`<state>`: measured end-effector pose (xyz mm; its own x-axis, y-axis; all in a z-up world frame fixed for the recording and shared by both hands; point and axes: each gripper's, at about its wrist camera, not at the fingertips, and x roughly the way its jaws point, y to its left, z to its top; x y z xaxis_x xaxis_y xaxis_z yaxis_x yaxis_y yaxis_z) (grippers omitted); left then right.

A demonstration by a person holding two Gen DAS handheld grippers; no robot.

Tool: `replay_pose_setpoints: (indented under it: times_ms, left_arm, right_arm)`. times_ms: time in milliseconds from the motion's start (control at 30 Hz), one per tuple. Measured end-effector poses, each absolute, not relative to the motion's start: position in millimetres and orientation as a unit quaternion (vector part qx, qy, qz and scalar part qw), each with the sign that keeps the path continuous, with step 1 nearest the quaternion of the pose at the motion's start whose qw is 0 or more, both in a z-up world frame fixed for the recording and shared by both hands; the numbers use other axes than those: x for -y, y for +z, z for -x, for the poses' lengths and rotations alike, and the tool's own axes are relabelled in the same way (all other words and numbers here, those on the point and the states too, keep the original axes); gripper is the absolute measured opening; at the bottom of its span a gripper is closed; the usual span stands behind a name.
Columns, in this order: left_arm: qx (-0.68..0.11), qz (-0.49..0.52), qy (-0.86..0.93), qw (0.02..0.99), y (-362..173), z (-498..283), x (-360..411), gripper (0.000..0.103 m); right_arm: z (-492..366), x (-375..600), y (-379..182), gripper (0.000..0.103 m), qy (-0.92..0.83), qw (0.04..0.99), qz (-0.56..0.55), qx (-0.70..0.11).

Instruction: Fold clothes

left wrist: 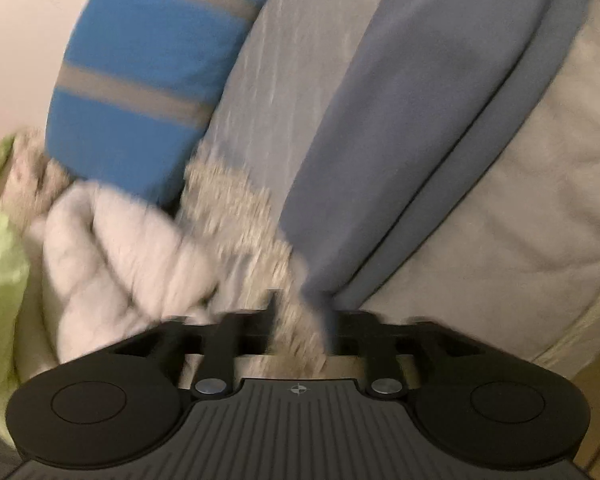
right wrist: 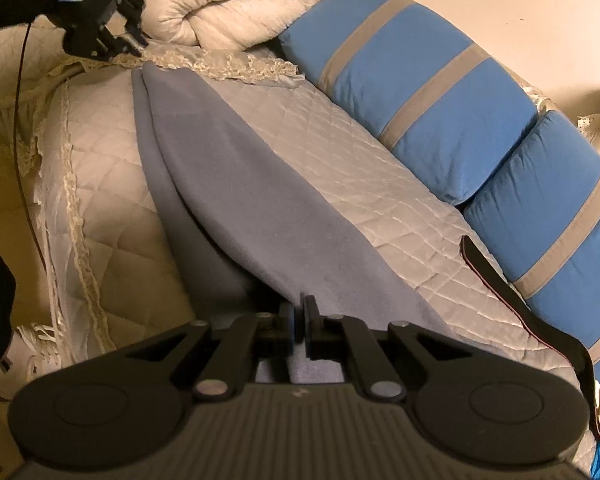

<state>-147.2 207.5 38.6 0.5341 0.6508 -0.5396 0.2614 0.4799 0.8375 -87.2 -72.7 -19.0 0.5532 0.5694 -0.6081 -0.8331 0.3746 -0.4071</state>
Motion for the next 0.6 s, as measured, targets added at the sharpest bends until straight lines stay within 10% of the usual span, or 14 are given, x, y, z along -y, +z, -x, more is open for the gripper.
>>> replay_pose_setpoints:
  times_ms: [600]
  left_arm:
    - [-0.401,-0.609,0.151,0.668,-19,134,-190,0.060]
  right_arm:
    - [87,73,-17,0.026,0.428,0.815,0.346,-0.183]
